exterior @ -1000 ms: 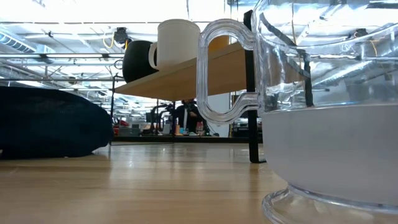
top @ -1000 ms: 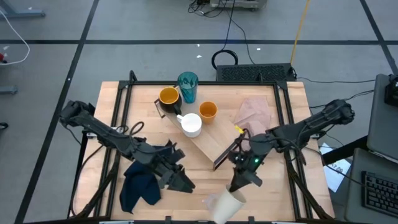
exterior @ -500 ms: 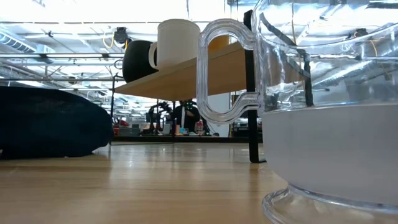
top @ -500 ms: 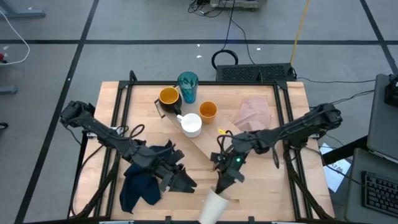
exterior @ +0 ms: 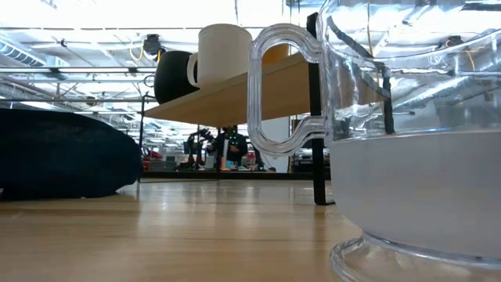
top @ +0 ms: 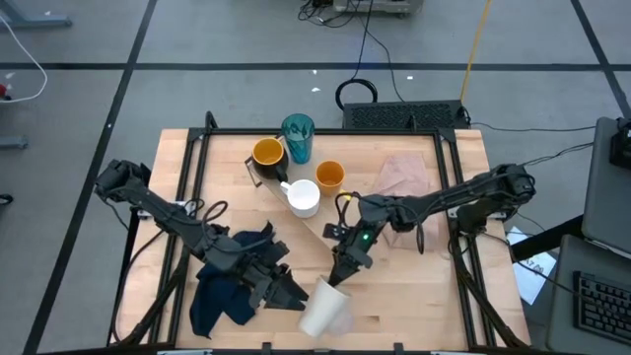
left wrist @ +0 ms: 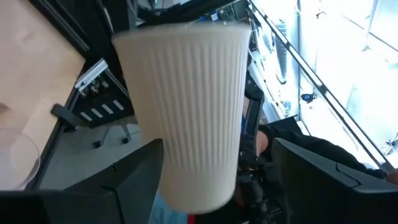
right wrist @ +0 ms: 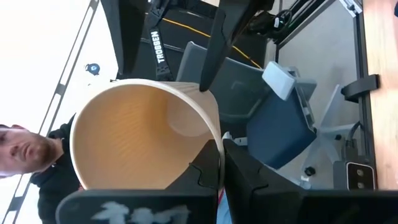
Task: Stack small to large cups/mugs on shelf
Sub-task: Put the gray cup on the shelf
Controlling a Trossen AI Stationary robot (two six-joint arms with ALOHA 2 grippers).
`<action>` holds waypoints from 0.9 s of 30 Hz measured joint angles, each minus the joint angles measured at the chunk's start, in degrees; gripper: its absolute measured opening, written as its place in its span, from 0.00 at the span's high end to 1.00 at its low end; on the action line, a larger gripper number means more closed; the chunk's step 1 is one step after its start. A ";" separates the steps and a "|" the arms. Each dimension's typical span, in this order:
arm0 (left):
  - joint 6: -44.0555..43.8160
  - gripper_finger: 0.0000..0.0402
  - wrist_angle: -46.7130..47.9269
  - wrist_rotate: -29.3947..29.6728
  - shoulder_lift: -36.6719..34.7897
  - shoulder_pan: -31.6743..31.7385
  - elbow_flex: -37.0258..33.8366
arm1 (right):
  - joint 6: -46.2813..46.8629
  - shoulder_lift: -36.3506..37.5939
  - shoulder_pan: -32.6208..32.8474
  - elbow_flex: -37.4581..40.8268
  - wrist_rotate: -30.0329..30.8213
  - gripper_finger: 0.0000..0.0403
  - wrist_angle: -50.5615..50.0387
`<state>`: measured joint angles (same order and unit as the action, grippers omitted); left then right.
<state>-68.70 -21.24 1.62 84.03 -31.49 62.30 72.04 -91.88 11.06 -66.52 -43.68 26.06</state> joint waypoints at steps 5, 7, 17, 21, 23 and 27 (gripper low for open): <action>-0.07 0.25 0.26 0.18 0.00 -0.11 0.00 | 0.63 0.00 -1.20 0.00 -1.53 1.00 0.09; -0.43 0.25 0.29 0.20 0.00 -0.09 0.00 | 0.70 0.00 -1.59 0.00 -1.70 1.00 0.05; -1.33 0.25 1.94 -0.13 -0.02 0.11 0.00 | 4.01 0.02 -2.92 0.00 -1.04 1.00 3.76; -1.31 0.25 2.05 -0.21 -0.02 0.61 0.00 | 4.77 -0.27 -2.85 0.00 -1.43 1.00 3.78; -1.31 0.25 1.82 -0.23 -0.02 0.66 0.00 | 5.35 -0.94 -2.83 -0.01 -2.28 1.00 3.96; -2.42 0.25 1.84 -0.51 0.02 0.63 0.00 | 6.33 -2.91 -2.37 -0.07 -2.85 1.00 5.57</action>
<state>-71.12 -19.39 1.12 84.05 -30.86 62.30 78.37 -94.79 8.70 -66.59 -46.52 31.63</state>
